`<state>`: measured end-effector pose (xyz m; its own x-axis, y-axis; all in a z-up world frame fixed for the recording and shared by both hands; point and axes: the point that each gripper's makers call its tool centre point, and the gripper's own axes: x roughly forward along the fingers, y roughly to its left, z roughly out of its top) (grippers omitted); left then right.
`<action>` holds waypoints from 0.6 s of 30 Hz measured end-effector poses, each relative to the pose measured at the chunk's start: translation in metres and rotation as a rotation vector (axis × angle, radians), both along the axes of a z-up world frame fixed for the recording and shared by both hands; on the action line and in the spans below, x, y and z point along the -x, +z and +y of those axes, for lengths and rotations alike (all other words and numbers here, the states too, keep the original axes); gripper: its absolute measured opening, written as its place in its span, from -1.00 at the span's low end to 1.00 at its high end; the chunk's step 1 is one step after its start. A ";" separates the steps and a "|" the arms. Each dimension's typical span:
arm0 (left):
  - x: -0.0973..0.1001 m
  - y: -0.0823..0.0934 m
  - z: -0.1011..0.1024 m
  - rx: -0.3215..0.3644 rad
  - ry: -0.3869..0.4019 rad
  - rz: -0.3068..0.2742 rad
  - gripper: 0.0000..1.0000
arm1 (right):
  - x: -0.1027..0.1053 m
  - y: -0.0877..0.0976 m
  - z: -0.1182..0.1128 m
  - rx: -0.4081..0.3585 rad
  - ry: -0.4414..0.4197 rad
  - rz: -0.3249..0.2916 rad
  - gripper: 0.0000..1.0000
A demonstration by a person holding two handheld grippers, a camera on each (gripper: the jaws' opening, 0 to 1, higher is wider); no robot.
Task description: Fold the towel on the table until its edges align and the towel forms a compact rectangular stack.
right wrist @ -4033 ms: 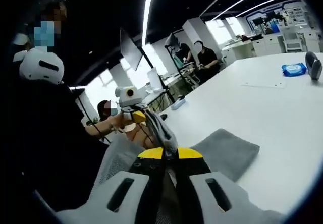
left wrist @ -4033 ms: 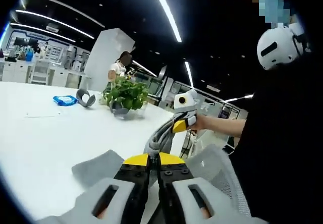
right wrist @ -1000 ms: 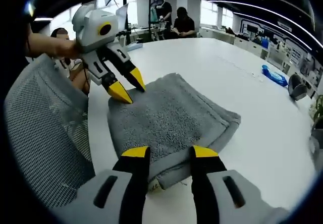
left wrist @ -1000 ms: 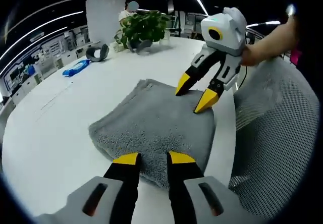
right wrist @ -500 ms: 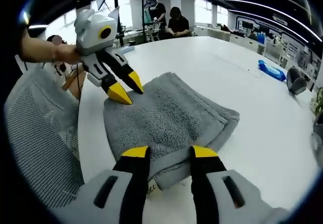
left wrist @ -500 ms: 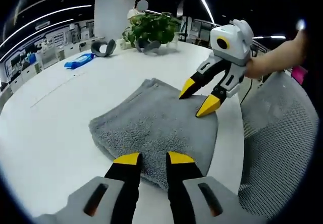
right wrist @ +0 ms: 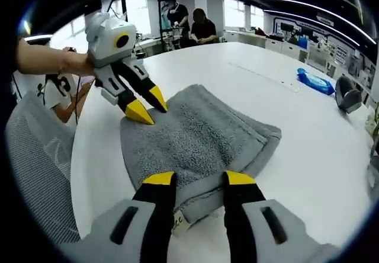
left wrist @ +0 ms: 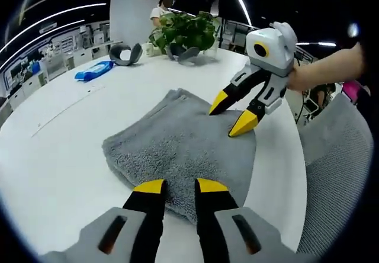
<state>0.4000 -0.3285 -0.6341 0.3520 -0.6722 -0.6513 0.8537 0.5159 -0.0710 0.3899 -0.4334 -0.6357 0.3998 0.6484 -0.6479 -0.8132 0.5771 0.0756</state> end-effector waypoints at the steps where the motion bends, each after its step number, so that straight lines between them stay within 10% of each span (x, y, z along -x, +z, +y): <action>1: 0.001 0.001 0.000 0.003 0.007 -0.006 -0.60 | 0.002 0.001 0.000 -0.001 0.001 -0.005 -0.39; 5: 0.004 0.014 0.005 0.061 0.104 0.036 -0.48 | 0.005 0.018 -0.004 -0.028 -0.065 -0.040 -0.35; 18: 0.082 0.142 0.059 0.279 0.288 -0.325 0.94 | 0.084 0.113 -0.049 -0.195 -0.247 -0.228 0.67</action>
<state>0.3183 -0.2695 -0.4921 0.7029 -0.6509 -0.2868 0.6806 0.7326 0.0056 0.3058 -0.4824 -0.5227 0.6789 0.6167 -0.3985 -0.6601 0.7503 0.0367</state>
